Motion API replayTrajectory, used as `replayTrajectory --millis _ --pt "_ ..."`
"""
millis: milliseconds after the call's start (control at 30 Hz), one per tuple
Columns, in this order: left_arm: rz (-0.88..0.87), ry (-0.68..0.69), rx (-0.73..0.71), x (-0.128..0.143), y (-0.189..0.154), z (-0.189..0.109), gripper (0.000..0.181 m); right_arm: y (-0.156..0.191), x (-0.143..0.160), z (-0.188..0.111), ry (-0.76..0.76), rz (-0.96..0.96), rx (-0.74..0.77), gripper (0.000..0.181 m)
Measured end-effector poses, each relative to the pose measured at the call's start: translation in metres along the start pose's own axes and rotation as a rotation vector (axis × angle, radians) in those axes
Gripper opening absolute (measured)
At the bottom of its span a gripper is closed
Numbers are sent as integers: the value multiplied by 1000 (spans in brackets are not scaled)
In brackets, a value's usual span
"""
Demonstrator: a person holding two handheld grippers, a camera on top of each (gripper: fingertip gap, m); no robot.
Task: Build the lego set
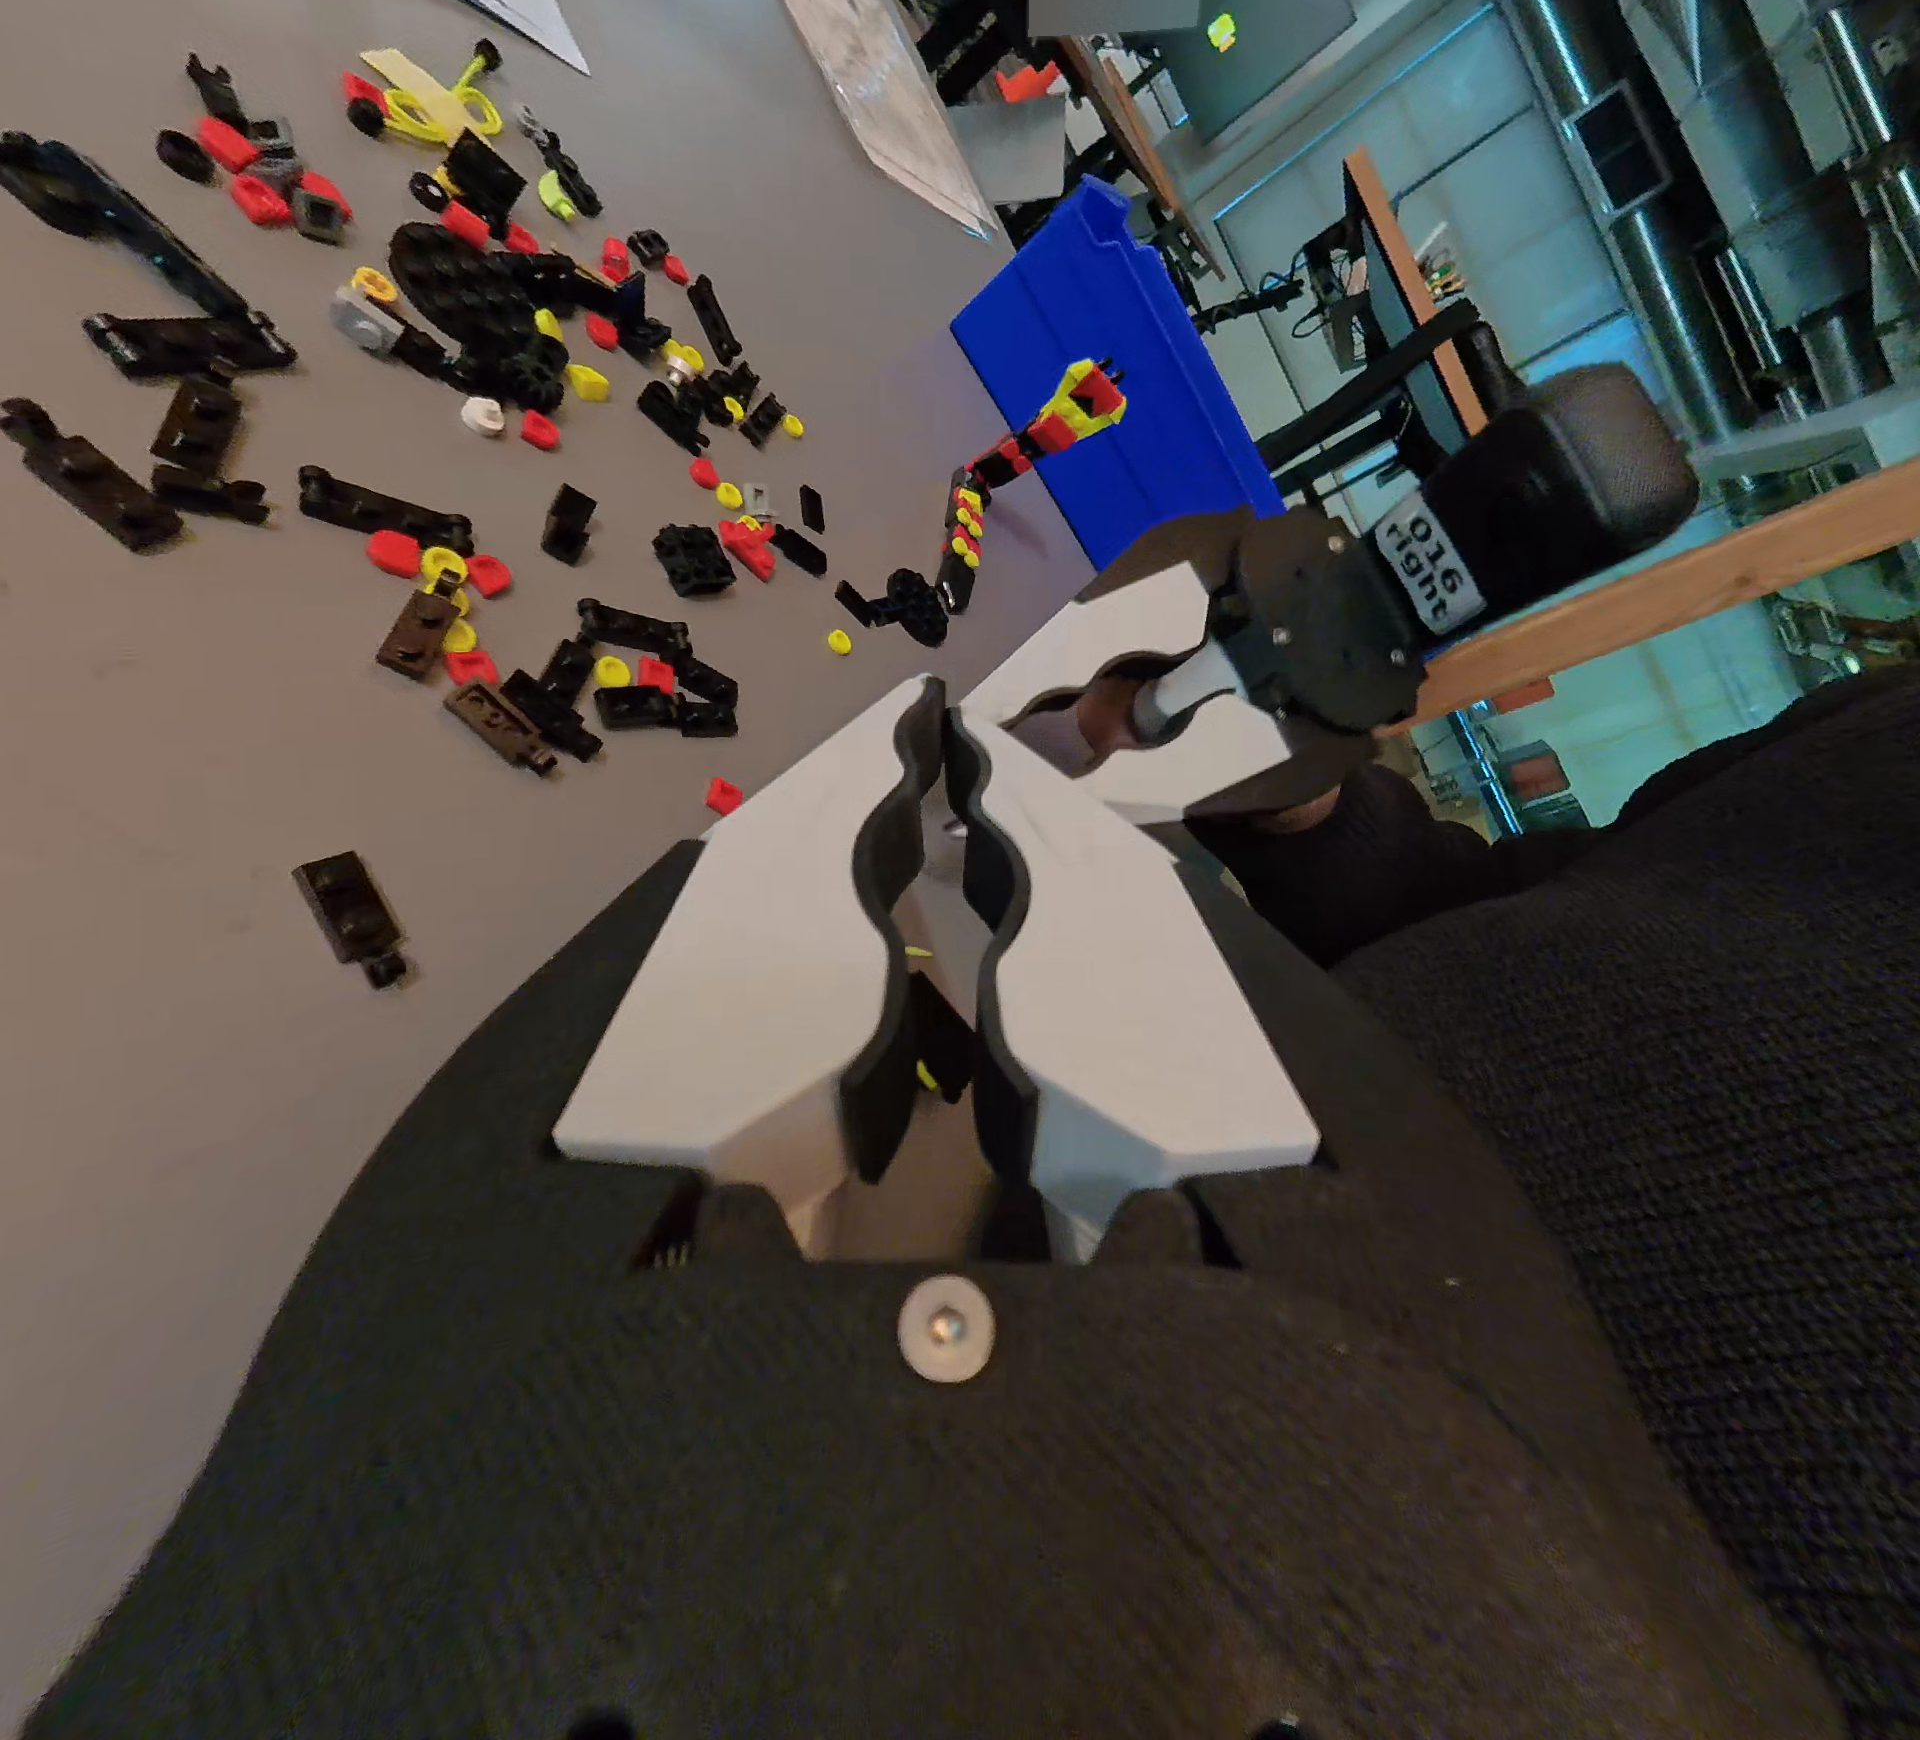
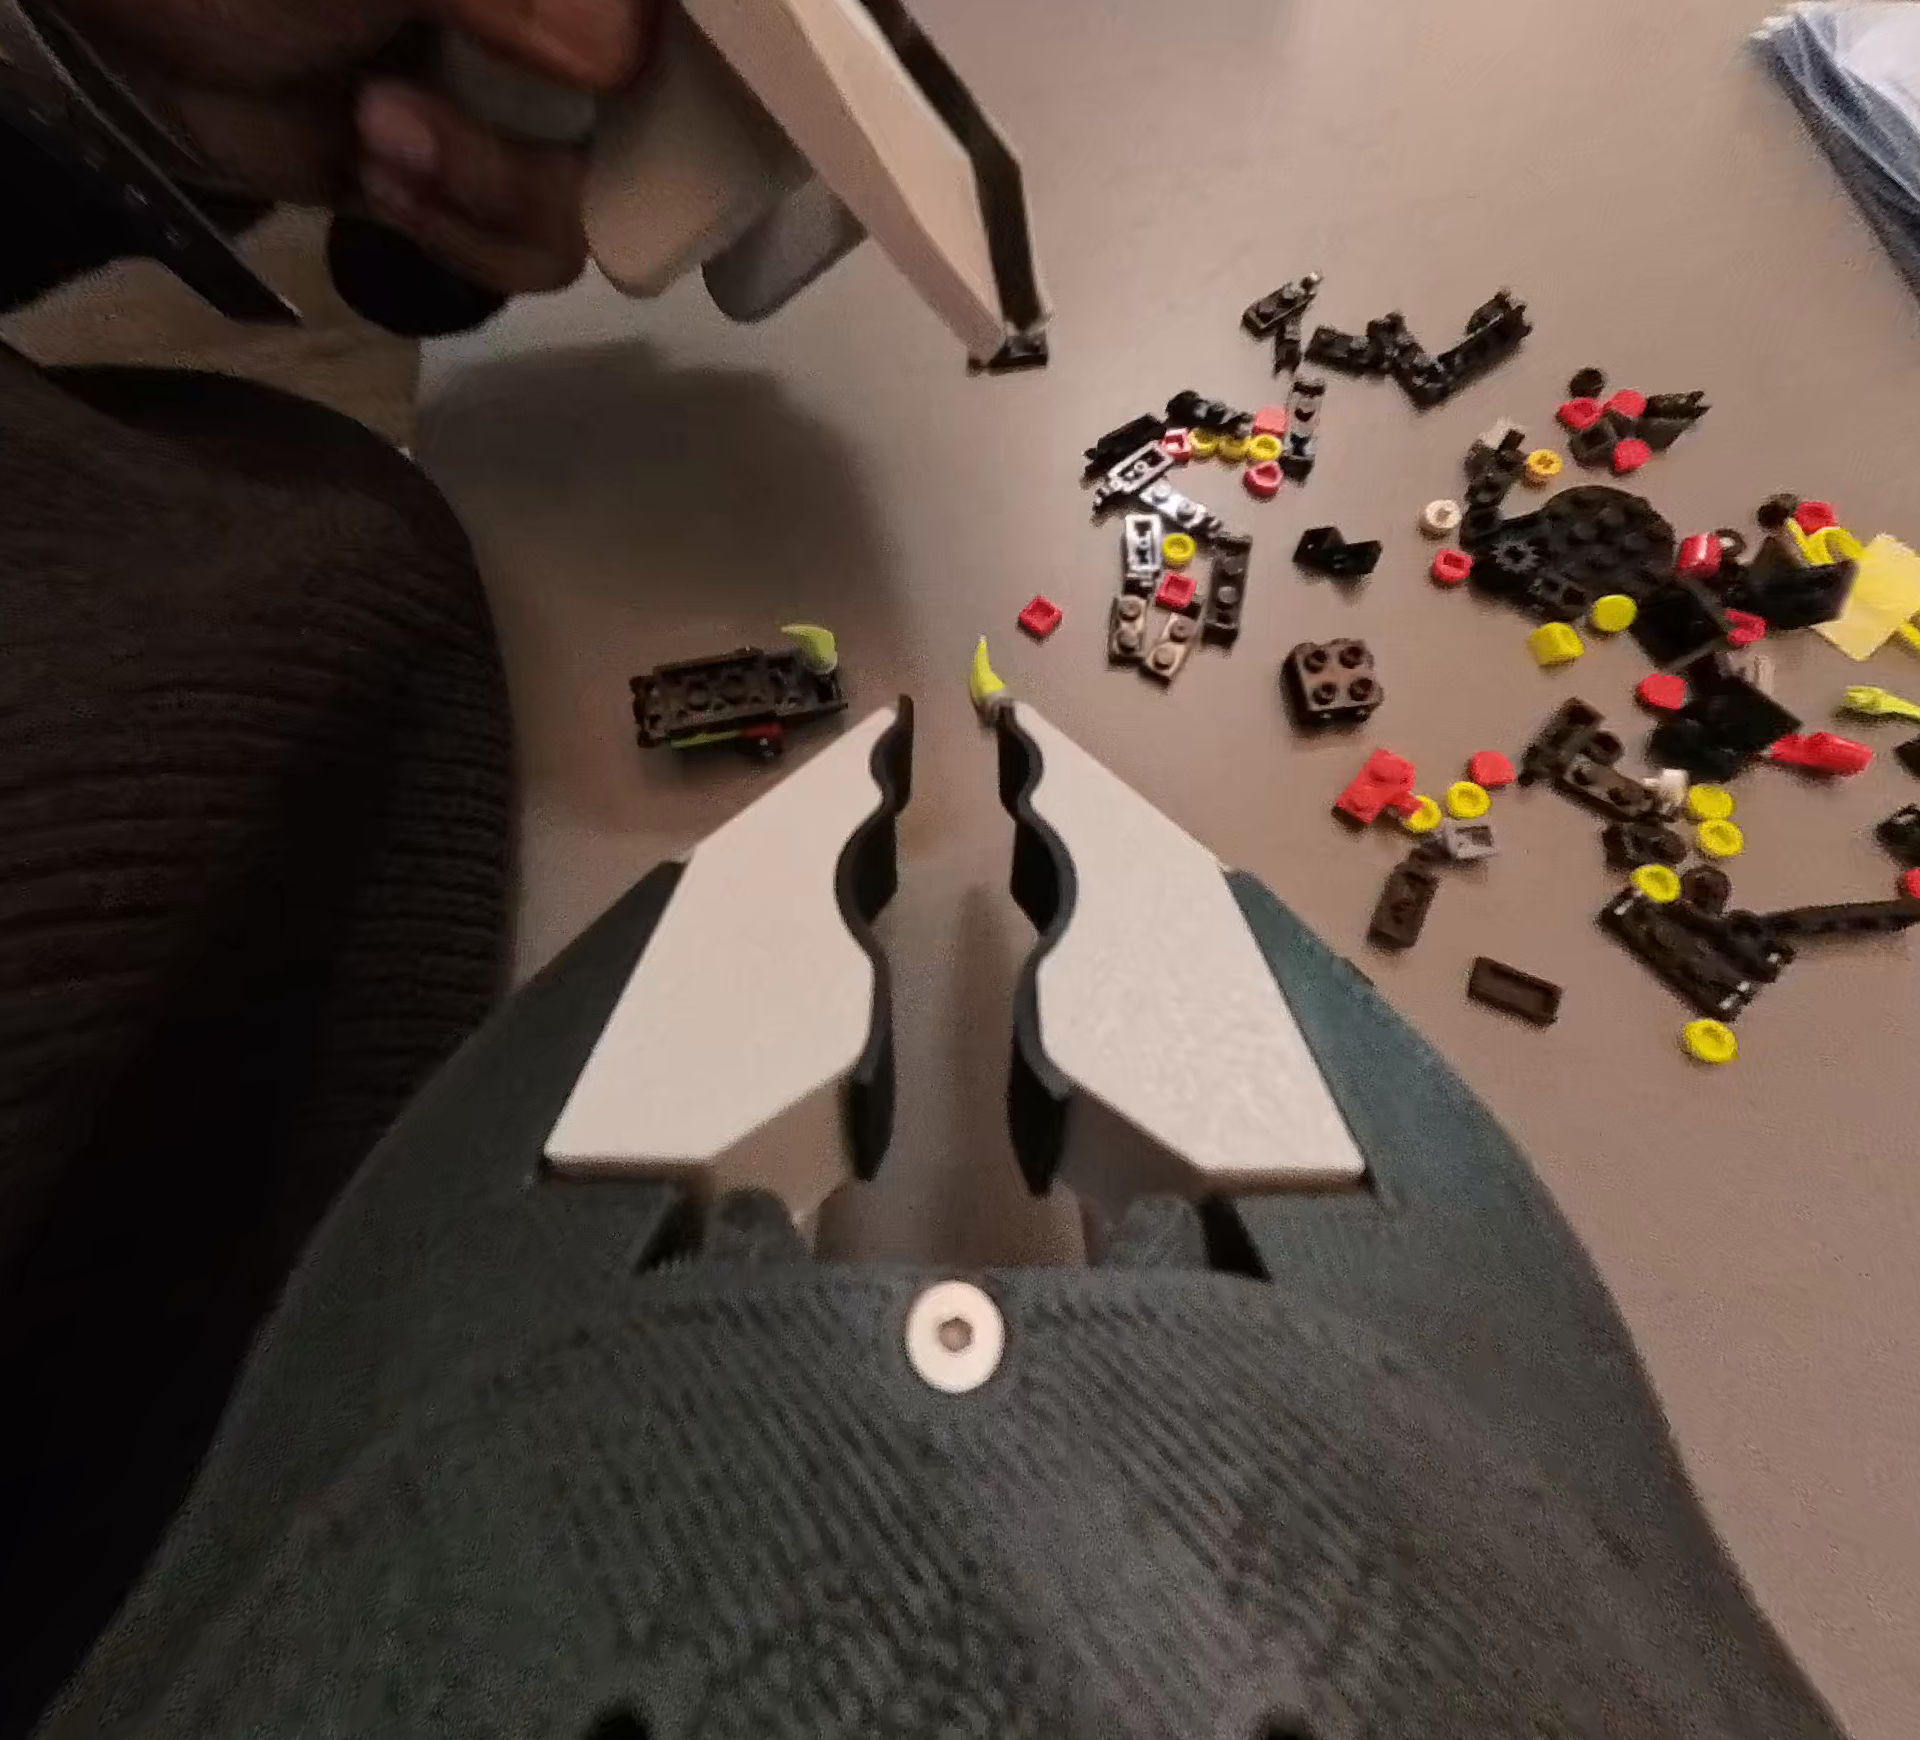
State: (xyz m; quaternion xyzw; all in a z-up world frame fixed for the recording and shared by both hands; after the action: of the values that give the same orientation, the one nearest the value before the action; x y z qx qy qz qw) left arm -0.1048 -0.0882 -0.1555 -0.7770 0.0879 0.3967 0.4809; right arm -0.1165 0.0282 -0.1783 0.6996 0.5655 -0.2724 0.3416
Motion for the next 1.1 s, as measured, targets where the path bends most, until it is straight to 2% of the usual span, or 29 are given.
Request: replayTrajectory --millis 333,433,500,567,667,800,900,967,1100 --pt "-40 21 24 3 4 -3 0 -7 4 33 95 -62 60 19" --pt "-58 28 25 4 7 -5 0 -5 6 36 101 -39 18 7" --pt "-68 19 32 3 8 -6 0 -7 5 33 102 -24 29 6" --pt "-77 9 51 2 7 -7 0 -11 -2 25 34 12 39 6" --pt "-96 -15 98 1 2 -5 2 -12 -23 7 -153 112 -19 5" --pt "-149 -36 143 3 -3 2 10 -9 -40 -15 -335 123 -33 5" --pt "-214 -90 235 0 -12 5 10 -1 -47 -16 -379 93 -23 5" --pt "-251 -107 266 0 -15 6 1 4 -49 -14 -386 94 -17 5" --pt "-244 -125 298 -4 -18 2 0 8 -53 -16 -418 91 -27 5"
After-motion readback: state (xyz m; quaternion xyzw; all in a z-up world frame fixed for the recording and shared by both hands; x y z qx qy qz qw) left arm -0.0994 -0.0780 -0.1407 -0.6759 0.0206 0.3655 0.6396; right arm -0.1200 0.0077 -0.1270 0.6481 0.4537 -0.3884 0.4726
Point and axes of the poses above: each gripper's, where its closed fingertips meet, z out along the fingers, x out of its underside, y = z × x across the jaws, the point moved 5 cm from there along -z, back along the fingers, and after that the axes turned 9 degrees about z, right-handed, at the moved point
